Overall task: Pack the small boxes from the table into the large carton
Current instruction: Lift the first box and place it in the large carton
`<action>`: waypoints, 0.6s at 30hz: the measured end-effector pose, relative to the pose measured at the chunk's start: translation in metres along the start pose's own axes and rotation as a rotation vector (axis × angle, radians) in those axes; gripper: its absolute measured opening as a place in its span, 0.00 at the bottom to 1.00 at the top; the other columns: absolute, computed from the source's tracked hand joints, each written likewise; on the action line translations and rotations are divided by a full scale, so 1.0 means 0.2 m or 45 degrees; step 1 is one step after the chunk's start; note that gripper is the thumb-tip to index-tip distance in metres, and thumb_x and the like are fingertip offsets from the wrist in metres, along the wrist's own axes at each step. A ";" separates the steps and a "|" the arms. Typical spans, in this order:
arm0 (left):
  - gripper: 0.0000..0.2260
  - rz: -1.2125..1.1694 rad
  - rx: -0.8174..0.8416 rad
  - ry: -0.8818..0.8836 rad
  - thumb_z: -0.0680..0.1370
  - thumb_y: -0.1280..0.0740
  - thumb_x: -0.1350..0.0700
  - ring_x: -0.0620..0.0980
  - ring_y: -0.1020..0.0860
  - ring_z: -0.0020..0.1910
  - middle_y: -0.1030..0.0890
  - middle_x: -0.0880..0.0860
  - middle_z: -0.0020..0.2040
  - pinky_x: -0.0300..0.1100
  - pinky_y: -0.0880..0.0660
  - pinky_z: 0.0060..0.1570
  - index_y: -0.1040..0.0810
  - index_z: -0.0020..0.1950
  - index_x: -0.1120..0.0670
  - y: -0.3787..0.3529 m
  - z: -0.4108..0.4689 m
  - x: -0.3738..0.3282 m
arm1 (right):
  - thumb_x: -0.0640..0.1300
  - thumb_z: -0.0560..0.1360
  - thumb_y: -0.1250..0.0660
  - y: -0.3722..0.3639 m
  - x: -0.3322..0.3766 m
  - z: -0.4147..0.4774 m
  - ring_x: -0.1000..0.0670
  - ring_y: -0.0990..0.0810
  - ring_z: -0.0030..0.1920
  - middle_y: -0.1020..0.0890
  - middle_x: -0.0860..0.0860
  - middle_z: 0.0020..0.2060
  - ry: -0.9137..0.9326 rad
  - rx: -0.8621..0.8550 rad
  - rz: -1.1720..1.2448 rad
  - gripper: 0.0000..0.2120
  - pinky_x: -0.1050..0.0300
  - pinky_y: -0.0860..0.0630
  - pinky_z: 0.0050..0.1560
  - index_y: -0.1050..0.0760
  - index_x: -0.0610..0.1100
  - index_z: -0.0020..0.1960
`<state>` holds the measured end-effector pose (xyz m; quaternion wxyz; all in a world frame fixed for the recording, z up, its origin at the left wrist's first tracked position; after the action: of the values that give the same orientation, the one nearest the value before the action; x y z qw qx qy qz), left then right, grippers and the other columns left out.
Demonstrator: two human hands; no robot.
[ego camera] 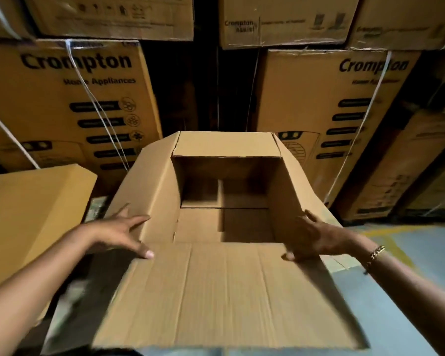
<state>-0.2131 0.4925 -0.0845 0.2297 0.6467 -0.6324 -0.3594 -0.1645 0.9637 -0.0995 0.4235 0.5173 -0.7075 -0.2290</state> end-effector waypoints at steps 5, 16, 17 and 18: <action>0.57 -0.178 -0.326 0.080 0.54 0.19 0.33 0.60 0.48 0.79 0.58 0.55 0.82 0.55 0.42 0.76 0.41 0.79 0.41 -0.22 0.14 -0.09 | 0.73 0.57 0.24 -0.11 -0.06 0.08 0.39 0.36 0.77 0.57 0.41 0.81 -0.060 -0.253 -0.285 0.68 0.48 0.30 0.72 0.56 0.47 0.82; 0.54 -0.262 -0.524 0.260 0.60 0.18 0.40 0.57 0.36 0.74 0.40 0.55 0.78 0.47 0.34 0.69 0.41 0.80 0.48 -0.33 0.04 -0.20 | 0.60 0.66 0.22 -0.11 -0.18 0.14 0.41 0.28 0.72 0.50 0.42 0.81 0.104 -0.467 -0.330 0.56 0.50 0.23 0.63 0.48 0.45 0.82; 0.57 -0.268 -0.516 0.256 0.60 0.18 0.39 0.57 0.37 0.75 0.42 0.55 0.80 0.49 0.34 0.70 0.46 0.81 0.47 -0.35 0.04 -0.21 | 0.60 0.66 0.21 -0.10 -0.20 0.14 0.41 0.31 0.74 0.51 0.43 0.81 0.116 -0.433 -0.279 0.56 0.50 0.25 0.65 0.50 0.46 0.82; 0.61 -0.318 -0.490 0.235 0.58 0.19 0.37 0.58 0.39 0.77 0.46 0.54 0.81 0.51 0.35 0.72 0.52 0.82 0.45 -0.38 0.03 -0.21 | 0.60 0.65 0.21 -0.10 -0.22 0.14 0.40 0.33 0.75 0.51 0.43 0.82 0.139 -0.366 -0.153 0.58 0.50 0.27 0.67 0.53 0.48 0.83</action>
<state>-0.1665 0.5414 -0.1385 0.3591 0.6944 -0.4438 -0.4381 -0.1730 0.9936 -0.1448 0.5166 0.5043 -0.6113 -0.3244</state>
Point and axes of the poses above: each hand's wrist, its own z-axis towards the middle knuckle, its own y-axis out of the back of the hand, x = y × z, the point moved 7 cm from there along z, towards the middle knuckle
